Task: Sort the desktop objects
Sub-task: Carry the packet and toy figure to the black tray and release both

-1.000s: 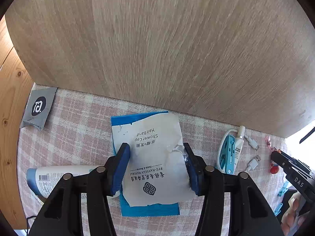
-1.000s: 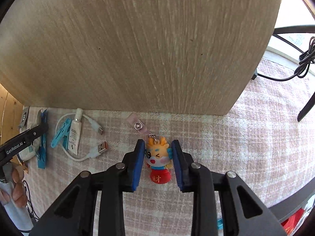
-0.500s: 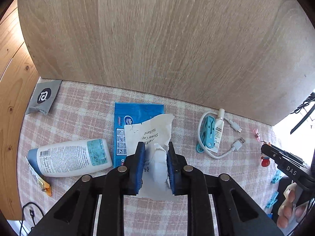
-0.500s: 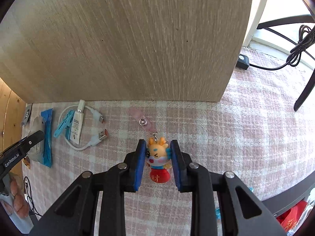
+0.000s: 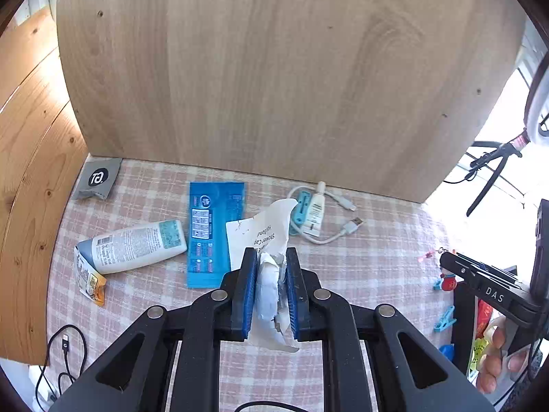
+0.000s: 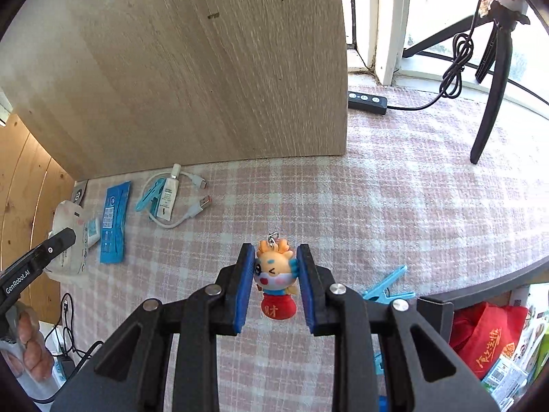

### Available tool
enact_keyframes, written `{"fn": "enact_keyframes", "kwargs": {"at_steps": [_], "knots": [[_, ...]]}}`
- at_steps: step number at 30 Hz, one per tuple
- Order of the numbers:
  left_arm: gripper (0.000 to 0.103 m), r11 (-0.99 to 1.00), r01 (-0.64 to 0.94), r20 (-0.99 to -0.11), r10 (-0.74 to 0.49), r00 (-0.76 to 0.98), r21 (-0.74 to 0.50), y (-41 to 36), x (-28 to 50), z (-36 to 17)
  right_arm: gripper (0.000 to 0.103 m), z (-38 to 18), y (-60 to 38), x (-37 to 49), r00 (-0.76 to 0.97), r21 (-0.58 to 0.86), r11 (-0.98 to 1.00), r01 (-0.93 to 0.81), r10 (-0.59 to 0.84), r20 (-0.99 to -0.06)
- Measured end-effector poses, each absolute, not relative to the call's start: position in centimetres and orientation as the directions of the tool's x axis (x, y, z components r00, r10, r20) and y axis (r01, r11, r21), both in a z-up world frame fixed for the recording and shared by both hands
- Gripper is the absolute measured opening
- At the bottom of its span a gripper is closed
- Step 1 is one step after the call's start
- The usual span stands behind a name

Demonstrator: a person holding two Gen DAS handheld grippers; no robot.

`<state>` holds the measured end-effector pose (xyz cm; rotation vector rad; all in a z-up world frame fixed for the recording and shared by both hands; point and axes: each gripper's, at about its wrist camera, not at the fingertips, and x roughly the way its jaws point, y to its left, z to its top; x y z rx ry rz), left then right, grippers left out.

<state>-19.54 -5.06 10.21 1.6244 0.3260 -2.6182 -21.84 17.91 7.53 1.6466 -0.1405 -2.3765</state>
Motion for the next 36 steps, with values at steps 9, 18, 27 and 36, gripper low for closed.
{"fn": "enact_keyframes", "kwargs": {"at_steps": [9, 18, 27, 36], "knots": [[0.015, -0.974, -0.082, -0.845, 0.224, -0.485, -0.211, 6.1, -16.0, 15.4, 0.025, 11.5, 27.2, -18.2, -0.42, 0.222, -0.975, 0.028, -0.213, -0.882], [0.015, -0.908, -0.322, -0.831, 0.387, -0.399, -0.268, 19.9, -11.7, 17.5, 0.025, 13.1, 39.8, -13.4, -0.465, 0.191, -0.962, -0.194, -0.081, -0.882], [0.015, -0.824, -0.499, -0.832, 0.46, -0.31, -0.269, 31.0, -7.9, 17.9, 0.025, 13.8, 49.1, -11.3, -0.477, 0.18, -0.923, -0.339, 0.005, -0.879], [0.047, -0.79, -0.567, -0.829, 0.467, -0.309, -0.233, 36.6, -6.8, 18.3, 0.039, 15.4, 51.4, -12.3, -0.51, 0.182, -0.915, -0.361, 0.03, -0.859]]}}
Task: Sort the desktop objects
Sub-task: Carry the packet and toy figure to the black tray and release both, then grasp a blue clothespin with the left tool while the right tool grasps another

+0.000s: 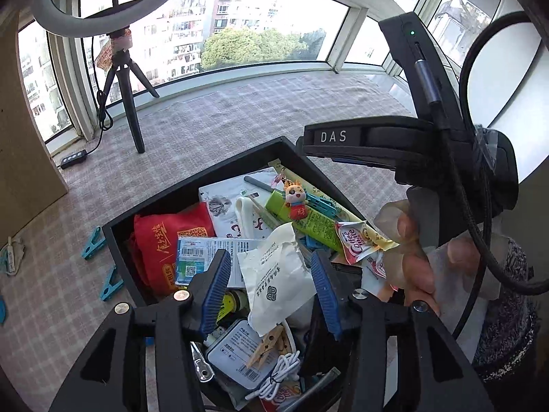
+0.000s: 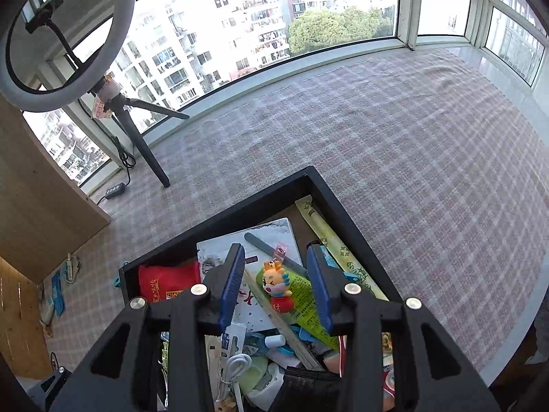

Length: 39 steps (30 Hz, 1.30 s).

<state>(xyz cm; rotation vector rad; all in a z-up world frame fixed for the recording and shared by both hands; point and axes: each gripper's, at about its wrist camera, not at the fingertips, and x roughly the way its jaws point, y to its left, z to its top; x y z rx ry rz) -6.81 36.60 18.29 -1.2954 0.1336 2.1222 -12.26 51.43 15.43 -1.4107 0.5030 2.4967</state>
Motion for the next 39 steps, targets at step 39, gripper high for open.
{"fn": "enact_keyframes", "kwargs": {"at_steps": [39], "knots": [[0.039, -0.853, -0.513, -0.871, 0.324, -0.369, -0.099, 12.6, -15.9, 12.8, 0.03, 11.4, 29.1, -8.5, -0.434, 0.355, -0.904, -0.238, -0.228, -0.872]]}}
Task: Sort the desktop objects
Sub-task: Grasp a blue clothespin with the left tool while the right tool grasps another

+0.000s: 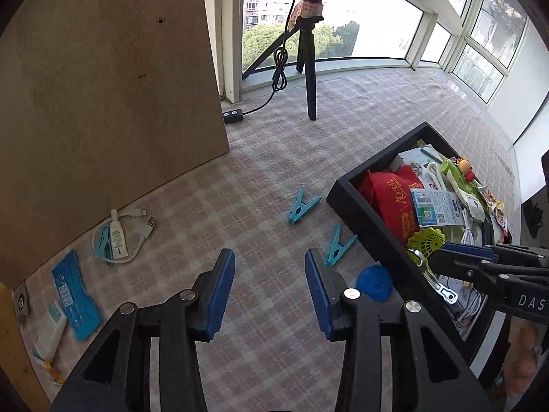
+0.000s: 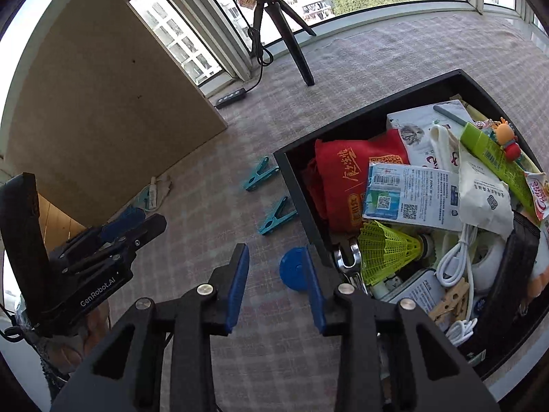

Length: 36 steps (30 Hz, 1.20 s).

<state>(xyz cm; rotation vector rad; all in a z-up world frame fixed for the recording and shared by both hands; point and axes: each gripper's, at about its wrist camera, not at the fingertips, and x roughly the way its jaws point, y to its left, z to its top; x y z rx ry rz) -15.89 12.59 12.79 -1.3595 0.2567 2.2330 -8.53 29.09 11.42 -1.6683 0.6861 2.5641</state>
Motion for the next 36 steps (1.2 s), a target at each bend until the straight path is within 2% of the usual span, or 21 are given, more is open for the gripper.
{"fn": "enact_keyframes", "kwargs": {"at_steps": [5, 12, 27, 32, 36], "knots": [[0.039, -0.805, -0.575, -0.872, 0.379, -0.309, -0.146, 13.3, -17.6, 10.4, 0.028, 9.7, 27.0, -9.3, -0.405, 0.335, -0.9, -0.28, -0.205, -0.891], [0.037, -0.735, -0.666, -0.884, 0.389, -0.26, -0.127, 16.4, -19.4, 7.3, 0.026, 6.6, 26.0, -11.1, -0.364, 0.318, -0.877, -0.36, -0.182, -0.913], [0.037, -0.678, -0.729, -0.908, 0.358, -0.215, -0.094, 20.0, -22.3, 3.3, 0.024, 2.9, 26.6, -13.8, -0.315, 0.298, -0.845, -0.444, -0.164, -0.935], [0.023, -0.685, -0.722, -0.901, 0.367, -0.231, -0.094, 20.2, -23.1, 3.0, 0.023, 2.4, 26.7, -14.5, -0.309, 0.286, -0.843, -0.456, -0.151, -0.939], [0.021, -0.69, -0.718, -0.898, 0.367, -0.242, -0.089, 20.2, -23.6, 3.0, 0.023, 2.5, 26.8, -14.9, -0.316, 0.293, -0.833, -0.468, -0.152, -0.937]]}}
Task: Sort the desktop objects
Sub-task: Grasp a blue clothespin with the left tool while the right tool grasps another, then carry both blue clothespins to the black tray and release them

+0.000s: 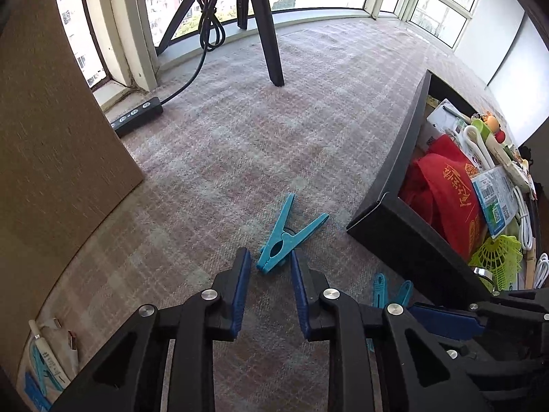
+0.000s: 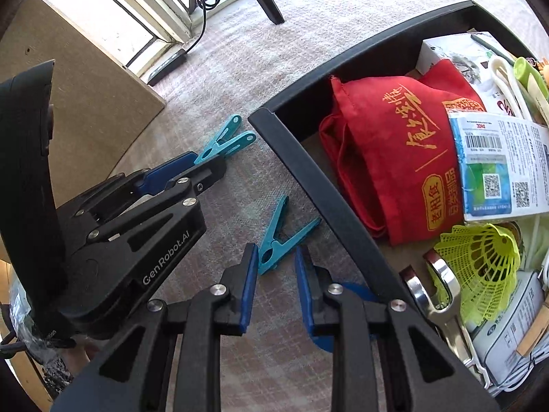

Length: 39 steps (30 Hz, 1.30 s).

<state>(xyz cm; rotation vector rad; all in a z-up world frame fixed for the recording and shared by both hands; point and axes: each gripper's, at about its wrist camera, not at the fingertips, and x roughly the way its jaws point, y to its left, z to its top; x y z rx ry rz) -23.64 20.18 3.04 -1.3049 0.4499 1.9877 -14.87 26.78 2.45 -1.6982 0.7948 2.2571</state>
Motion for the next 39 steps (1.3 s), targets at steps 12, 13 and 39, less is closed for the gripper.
{"fn": "enact_keyframes", "kwargs": {"at_steps": [12, 13, 39], "knots": [[0.016, -0.678, -0.731, -0.893, 0.372, -0.254, -0.075, 20.3, -25.3, 3.0, 0.021, 2.2, 25.4, -16.5, -0.3, 0.209, -0.859, -0.467, -0.068, -0.951], [0.016, -0.681, -0.729, -0.891, 0.372, -0.261, -0.071, 20.3, -25.3, 3.0, 0.021, 2.2, 25.2, -16.6, -0.304, 0.202, -0.864, -0.46, -0.06, -0.951], [0.015, -0.786, -0.614, -0.858, 0.362, -0.364, -0.071, 16.5, -20.3, 12.0, 0.019, 10.4, 28.1, -13.5, -0.445, 0.302, -0.895, -0.327, -0.136, -0.885]]}}
